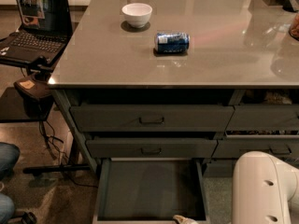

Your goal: Open bottom drawer

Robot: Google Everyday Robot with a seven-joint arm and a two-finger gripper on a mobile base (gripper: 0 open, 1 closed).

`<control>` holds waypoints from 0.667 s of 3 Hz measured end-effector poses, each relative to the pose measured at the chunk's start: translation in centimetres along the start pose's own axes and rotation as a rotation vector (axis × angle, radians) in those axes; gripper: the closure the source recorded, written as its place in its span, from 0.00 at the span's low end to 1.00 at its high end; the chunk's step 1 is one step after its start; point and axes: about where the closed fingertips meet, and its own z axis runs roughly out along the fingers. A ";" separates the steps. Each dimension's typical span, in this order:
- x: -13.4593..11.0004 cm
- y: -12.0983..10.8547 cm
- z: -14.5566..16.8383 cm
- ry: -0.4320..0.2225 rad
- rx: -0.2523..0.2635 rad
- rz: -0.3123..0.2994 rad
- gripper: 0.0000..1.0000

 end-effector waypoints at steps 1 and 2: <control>0.0 0.0 0.0 0.000 0.000 0.000 0.13; 0.0 0.0 0.0 0.000 0.000 0.000 0.00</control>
Offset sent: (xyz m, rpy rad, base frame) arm 0.0000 0.0000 0.0000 0.0000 0.0000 0.0000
